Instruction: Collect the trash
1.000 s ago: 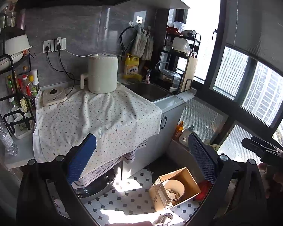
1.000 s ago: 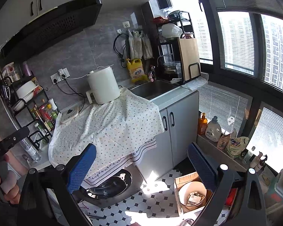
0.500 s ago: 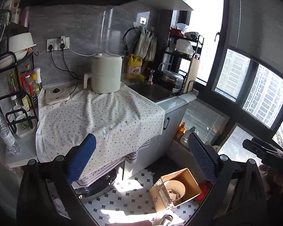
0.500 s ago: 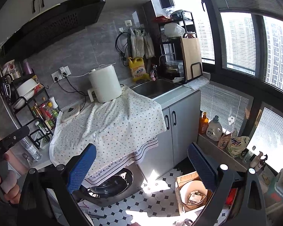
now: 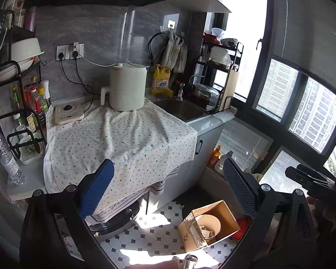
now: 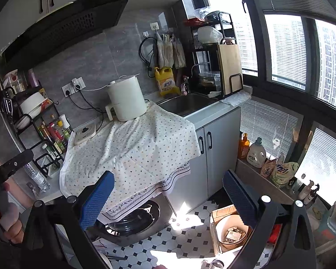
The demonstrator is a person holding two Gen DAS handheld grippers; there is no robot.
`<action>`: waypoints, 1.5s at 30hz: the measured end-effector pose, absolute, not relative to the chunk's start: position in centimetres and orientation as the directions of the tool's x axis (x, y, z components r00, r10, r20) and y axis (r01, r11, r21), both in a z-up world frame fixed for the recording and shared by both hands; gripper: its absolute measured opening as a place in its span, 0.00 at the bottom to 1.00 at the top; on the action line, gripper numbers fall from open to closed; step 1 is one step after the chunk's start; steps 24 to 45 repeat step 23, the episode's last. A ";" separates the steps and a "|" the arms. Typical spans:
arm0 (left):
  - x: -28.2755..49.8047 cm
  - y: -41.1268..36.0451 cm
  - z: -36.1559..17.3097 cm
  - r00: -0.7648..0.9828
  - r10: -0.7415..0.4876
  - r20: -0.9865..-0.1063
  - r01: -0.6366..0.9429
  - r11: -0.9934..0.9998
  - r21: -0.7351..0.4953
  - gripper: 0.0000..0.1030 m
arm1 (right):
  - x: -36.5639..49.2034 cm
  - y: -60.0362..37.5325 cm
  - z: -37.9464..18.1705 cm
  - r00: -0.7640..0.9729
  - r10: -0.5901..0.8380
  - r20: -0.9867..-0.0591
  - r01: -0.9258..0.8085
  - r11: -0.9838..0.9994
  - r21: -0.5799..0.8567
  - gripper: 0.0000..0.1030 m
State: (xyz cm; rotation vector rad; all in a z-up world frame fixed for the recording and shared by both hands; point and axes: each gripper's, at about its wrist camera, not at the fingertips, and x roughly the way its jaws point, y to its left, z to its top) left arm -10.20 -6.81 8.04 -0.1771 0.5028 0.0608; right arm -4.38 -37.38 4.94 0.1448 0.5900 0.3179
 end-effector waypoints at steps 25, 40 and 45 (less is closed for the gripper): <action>-5.1 -4.1 5.7 0.832 -0.008 -0.554 -0.080 0.988 -0.134 0.94 | -0.3 -34.9 1.9 0.756 0.311 -0.576 -0.212 0.949 0.233 0.92; -5.1 -4.1 5.7 0.832 -0.008 -0.554 -0.080 0.988 -0.134 0.94 | -0.3 -34.9 1.9 0.756 0.311 -0.576 -0.212 0.949 0.233 0.92; -5.1 -4.1 5.7 0.832 -0.008 -0.554 -0.080 0.988 -0.134 0.94 | -0.3 -34.9 1.9 0.756 0.311 -0.576 -0.212 0.949 0.233 0.92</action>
